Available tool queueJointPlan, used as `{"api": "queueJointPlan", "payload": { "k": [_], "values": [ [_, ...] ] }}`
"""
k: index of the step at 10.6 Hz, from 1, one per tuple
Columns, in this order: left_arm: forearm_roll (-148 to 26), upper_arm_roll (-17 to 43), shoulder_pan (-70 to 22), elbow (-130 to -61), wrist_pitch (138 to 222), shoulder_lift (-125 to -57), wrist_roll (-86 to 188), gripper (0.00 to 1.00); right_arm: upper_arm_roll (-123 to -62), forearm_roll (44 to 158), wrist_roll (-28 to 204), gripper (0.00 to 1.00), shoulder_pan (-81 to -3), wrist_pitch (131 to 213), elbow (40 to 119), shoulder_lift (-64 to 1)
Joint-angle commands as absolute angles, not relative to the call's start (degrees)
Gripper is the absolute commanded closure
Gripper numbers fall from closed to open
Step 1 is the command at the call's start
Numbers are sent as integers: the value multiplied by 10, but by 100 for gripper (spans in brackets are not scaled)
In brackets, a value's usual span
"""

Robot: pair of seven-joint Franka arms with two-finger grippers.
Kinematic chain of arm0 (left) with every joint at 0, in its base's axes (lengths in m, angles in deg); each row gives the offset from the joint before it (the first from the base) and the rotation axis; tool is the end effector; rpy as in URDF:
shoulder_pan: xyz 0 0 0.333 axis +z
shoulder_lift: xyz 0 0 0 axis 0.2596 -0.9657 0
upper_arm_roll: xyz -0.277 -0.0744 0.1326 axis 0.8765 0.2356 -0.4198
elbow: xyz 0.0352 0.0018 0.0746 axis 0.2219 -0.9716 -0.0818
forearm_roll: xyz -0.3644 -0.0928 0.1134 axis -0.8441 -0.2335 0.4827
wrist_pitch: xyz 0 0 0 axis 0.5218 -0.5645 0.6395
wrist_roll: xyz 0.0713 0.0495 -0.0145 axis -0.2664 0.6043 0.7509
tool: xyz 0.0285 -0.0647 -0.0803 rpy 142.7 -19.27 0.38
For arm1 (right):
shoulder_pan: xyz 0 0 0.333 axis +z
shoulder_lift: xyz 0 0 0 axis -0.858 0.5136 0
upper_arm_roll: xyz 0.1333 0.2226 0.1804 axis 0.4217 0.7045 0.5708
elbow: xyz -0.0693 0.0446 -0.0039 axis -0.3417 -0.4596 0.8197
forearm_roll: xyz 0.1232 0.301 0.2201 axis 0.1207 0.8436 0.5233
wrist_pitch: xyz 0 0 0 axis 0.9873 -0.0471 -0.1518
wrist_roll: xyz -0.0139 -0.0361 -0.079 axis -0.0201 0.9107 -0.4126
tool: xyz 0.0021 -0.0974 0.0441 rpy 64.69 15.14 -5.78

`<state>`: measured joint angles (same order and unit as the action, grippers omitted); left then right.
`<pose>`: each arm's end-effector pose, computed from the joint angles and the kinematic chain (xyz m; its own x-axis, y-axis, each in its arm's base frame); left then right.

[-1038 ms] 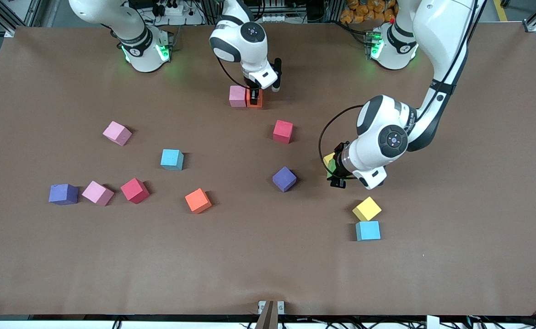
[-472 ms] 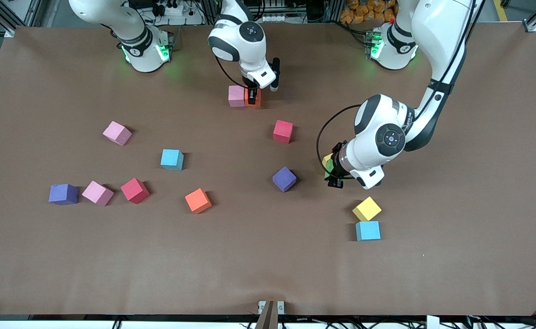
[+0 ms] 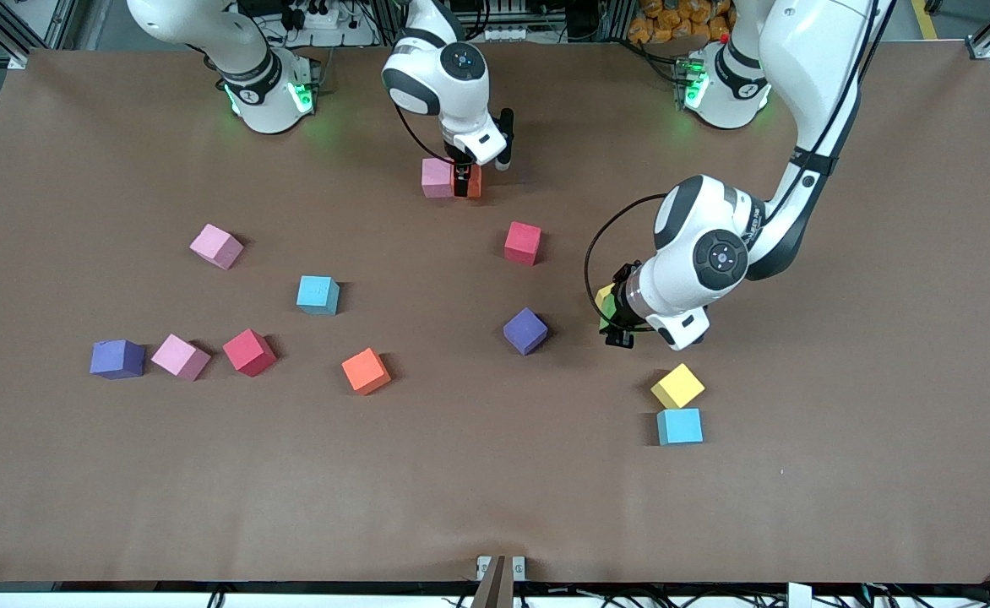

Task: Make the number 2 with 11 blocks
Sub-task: 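Lower the orange cube beside the pink cube and open the right gripper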

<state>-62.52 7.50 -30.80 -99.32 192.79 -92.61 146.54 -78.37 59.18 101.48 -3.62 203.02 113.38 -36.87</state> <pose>0.5740 -0.3037 0.2853 0.1329 0.9660 -0.2219 0.9844 -0.1548 -0.0840 0.2242 0.4641 0.1994 0.0672 0.9953 -0.0698 0.9972 -0.0694 -0.0290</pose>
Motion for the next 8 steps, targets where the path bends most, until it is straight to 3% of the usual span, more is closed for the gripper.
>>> {"api": "queueJointPlan", "payload": {
  "k": [1, 8],
  "values": [
    [-597, 75, -311, -984, 1931, -932, 1474, 100, -778, 579, 1005, 0, -50, 2005, 1143, -409],
    [-593, 75, -315, -983, 1931, -933, 1475, 100, -778, 585, 1004, 0, -77, 1894, 1143, -517]
  ]
}}
